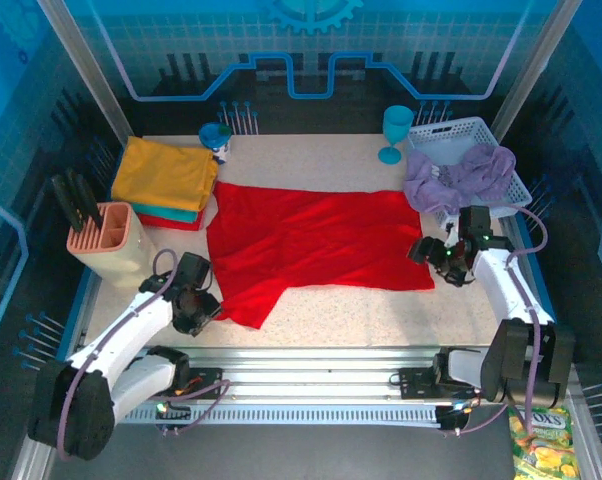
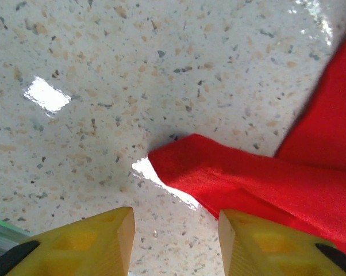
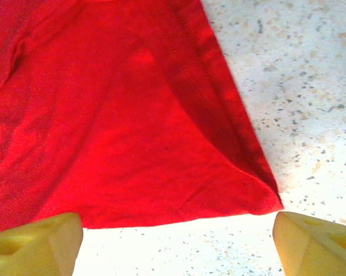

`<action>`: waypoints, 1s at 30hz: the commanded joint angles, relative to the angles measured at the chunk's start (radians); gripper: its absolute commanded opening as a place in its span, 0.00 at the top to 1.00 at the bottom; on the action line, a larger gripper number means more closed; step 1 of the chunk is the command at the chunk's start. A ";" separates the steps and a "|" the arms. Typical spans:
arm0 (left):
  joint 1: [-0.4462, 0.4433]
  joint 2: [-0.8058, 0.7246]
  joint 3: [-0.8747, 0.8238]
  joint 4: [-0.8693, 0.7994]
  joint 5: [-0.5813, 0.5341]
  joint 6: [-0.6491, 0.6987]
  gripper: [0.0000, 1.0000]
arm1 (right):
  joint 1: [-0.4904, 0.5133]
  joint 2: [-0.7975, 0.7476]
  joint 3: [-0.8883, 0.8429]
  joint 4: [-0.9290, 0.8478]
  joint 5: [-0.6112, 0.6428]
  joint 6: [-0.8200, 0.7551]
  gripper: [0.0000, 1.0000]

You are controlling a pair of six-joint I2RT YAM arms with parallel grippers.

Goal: Fold and stack the t-shirts

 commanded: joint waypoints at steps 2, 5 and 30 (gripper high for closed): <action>0.008 0.017 -0.007 0.056 -0.053 0.029 0.57 | -0.051 -0.023 -0.029 -0.008 -0.048 -0.004 0.14; 0.036 0.021 -0.019 0.085 -0.048 0.055 0.57 | -0.060 -0.029 -0.037 -0.004 -0.050 0.000 0.15; 0.065 0.074 -0.089 0.196 0.028 0.115 0.74 | -0.133 0.048 -0.157 0.061 -0.067 0.053 0.43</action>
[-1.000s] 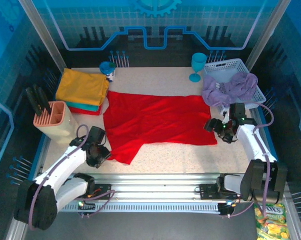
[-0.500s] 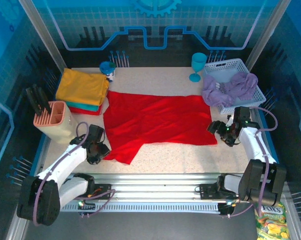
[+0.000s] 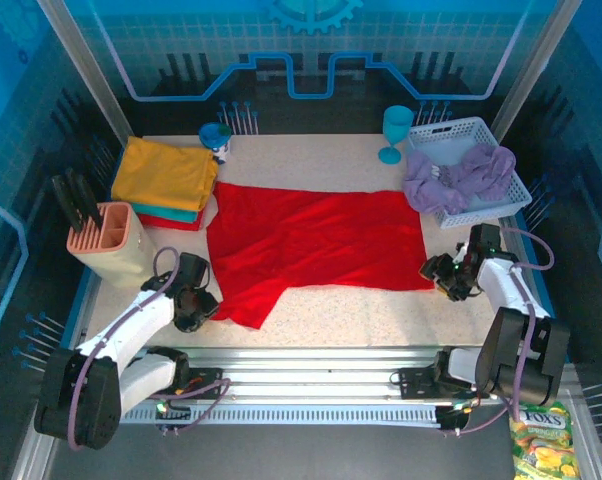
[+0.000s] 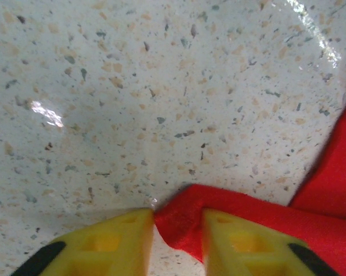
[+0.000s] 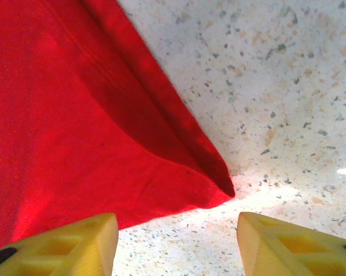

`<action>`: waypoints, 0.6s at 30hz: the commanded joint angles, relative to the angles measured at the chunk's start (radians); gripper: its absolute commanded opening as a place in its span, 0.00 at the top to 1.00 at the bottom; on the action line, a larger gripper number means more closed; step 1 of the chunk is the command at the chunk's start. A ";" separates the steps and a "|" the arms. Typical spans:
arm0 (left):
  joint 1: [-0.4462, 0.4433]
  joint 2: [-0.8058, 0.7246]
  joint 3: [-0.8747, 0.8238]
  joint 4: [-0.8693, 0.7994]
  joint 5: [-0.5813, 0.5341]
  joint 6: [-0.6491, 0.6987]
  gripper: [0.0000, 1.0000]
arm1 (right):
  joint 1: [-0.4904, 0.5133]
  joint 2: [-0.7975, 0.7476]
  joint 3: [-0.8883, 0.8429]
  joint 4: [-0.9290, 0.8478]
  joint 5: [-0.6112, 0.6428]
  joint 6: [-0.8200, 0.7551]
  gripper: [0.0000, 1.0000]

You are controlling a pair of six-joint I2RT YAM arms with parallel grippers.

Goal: Fold and stack the t-shirts

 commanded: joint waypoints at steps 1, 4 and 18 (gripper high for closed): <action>0.002 0.025 -0.039 0.071 0.056 0.021 0.74 | 0.001 0.021 -0.026 -0.002 0.006 0.007 0.43; 0.002 0.033 -0.037 0.077 0.063 0.025 0.78 | 0.017 0.031 -0.043 0.009 0.023 0.012 0.43; -0.001 -0.007 -0.044 0.099 0.104 0.061 0.81 | 0.036 0.114 -0.055 0.121 0.067 0.024 0.60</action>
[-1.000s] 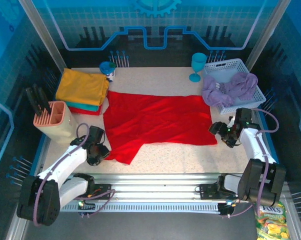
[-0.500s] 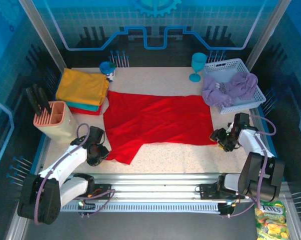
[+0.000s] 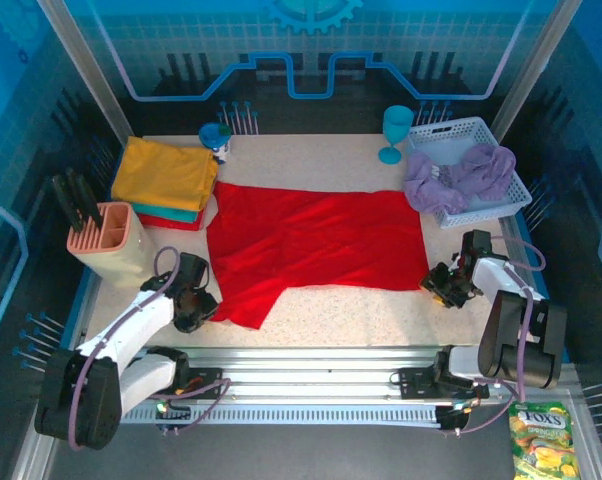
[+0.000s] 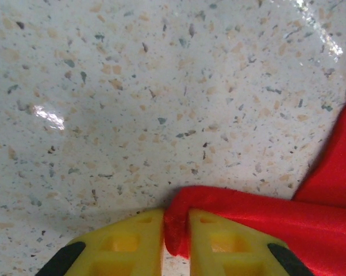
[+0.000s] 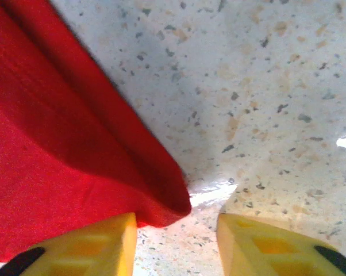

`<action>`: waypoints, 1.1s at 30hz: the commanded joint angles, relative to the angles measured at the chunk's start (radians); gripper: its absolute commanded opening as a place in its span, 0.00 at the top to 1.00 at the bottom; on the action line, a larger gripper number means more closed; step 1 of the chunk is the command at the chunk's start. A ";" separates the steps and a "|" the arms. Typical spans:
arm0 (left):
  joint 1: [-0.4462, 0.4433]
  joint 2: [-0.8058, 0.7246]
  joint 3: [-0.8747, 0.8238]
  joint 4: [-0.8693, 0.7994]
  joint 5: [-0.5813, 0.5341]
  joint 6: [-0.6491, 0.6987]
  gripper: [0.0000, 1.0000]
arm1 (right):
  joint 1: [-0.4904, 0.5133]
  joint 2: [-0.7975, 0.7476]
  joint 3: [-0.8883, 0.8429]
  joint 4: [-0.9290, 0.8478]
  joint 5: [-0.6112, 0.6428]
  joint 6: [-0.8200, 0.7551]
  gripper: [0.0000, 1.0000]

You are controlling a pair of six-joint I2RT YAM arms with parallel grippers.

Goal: Fold and stack the t-shirts

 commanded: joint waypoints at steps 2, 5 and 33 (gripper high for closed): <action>-0.005 -0.010 -0.043 0.098 0.103 0.025 0.80 | 0.011 0.040 -0.005 0.083 0.002 0.003 0.63; -0.005 -0.010 -0.045 0.094 0.106 0.025 0.82 | 0.011 0.055 0.004 0.093 -0.012 0.000 0.75; -0.006 -0.047 -0.003 0.066 0.117 0.042 1.00 | 0.007 -0.044 0.018 0.085 -0.057 -0.032 0.92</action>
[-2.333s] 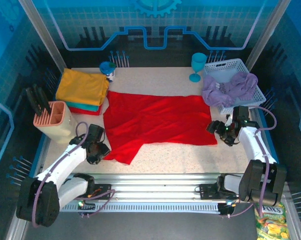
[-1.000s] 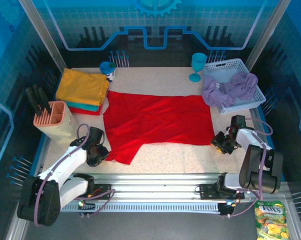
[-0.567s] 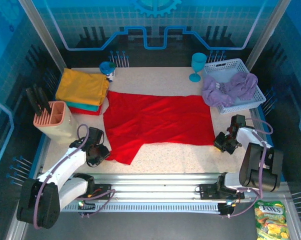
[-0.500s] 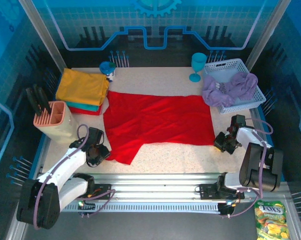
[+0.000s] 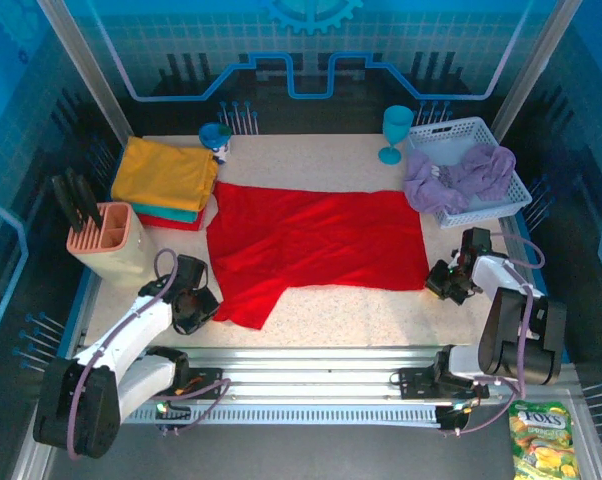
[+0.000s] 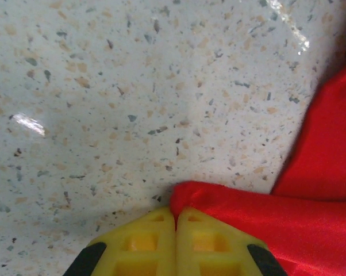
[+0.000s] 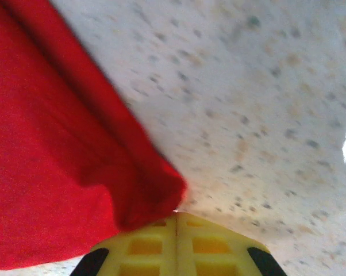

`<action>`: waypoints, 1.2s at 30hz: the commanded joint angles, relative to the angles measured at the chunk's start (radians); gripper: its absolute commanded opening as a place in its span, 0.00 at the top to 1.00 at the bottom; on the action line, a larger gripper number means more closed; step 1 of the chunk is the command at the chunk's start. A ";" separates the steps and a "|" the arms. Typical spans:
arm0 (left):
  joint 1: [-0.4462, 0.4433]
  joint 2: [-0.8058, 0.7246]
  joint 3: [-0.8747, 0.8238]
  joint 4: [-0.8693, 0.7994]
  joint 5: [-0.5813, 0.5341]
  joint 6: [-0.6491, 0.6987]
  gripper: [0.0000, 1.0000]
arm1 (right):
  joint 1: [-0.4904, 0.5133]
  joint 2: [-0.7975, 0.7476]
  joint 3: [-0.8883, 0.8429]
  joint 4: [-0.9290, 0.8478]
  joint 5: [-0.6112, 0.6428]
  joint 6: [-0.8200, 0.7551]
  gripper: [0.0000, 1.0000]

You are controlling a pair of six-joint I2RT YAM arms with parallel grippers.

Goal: Fold and stack the t-shirts

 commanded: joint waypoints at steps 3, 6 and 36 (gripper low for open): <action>-0.009 -0.004 0.030 0.018 0.083 0.033 1.00 | 0.005 -0.086 0.010 0.034 -0.047 -0.023 0.66; -0.009 -0.007 0.033 0.017 0.092 0.034 1.00 | 0.004 -0.107 0.006 0.034 -0.026 -0.035 0.45; -0.018 -0.147 0.088 -0.109 0.114 -0.040 1.00 | 0.032 -0.025 0.005 0.031 -0.025 -0.012 1.00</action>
